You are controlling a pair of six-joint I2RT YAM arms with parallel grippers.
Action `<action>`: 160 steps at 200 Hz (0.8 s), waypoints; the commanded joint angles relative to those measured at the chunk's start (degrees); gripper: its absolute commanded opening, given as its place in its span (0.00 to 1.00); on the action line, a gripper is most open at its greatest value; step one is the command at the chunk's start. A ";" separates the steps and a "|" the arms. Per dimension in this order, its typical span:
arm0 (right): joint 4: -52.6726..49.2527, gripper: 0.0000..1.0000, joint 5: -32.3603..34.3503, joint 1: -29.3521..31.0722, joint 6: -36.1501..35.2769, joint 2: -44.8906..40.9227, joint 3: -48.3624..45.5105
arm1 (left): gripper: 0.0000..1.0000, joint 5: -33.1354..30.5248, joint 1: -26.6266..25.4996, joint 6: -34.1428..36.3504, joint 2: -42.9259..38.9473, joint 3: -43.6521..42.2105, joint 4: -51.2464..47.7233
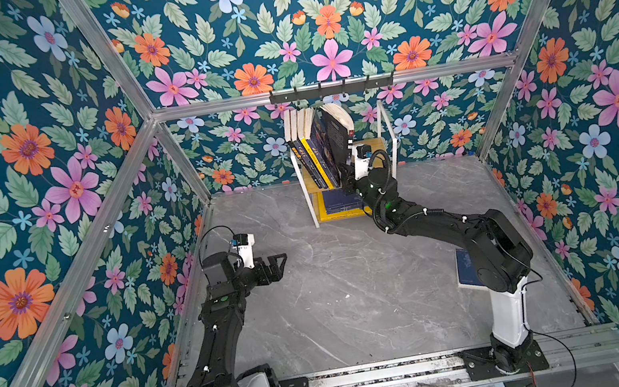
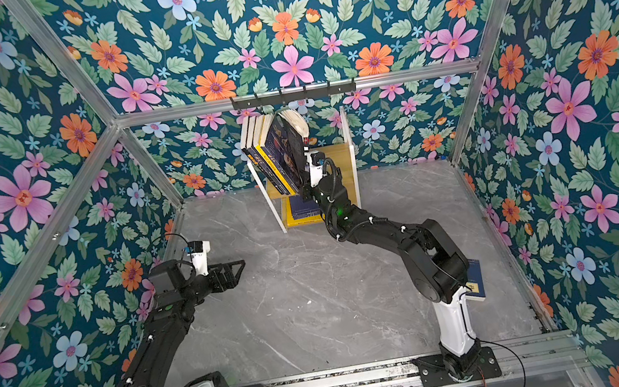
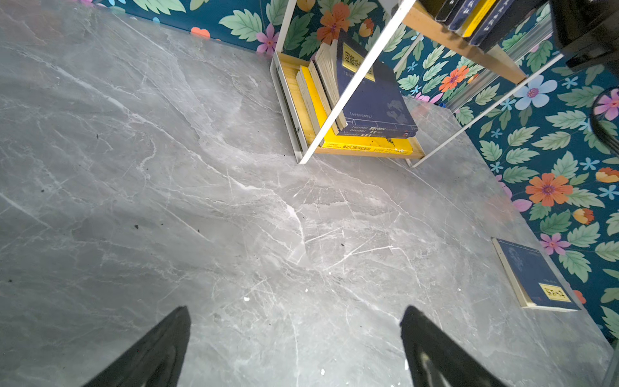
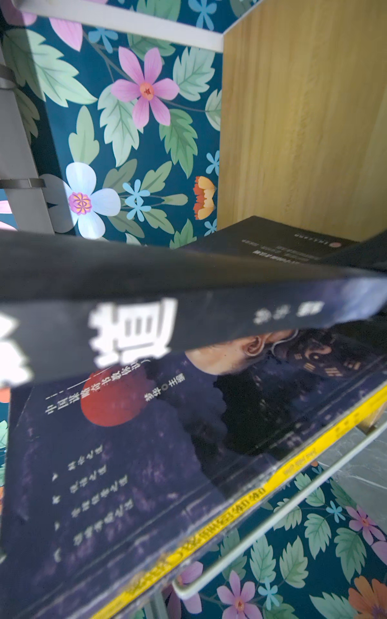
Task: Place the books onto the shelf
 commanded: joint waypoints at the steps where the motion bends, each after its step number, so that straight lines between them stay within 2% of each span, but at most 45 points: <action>1: -0.52 0.00 -3.82 0.19 2.89 0.57 -0.04 | 1.00 1.28 0.14 -0.20 -0.19 0.42 1.59; 63: -3.86 0.00 -7.50 0.28 4.14 2.56 2.88 | 1.00 0.60 0.10 0.42 -0.37 -0.10 1.28; 119: -4.87 0.27 -8.38 0.28 1.69 0.37 0.79 | 1.00 0.35 -0.09 0.84 -0.78 -0.50 1.09; 160: -4.83 0.35 -10.95 0.11 -0.15 -1.57 -1.58 | 1.00 0.41 0.07 0.40 -0.66 -0.57 1.46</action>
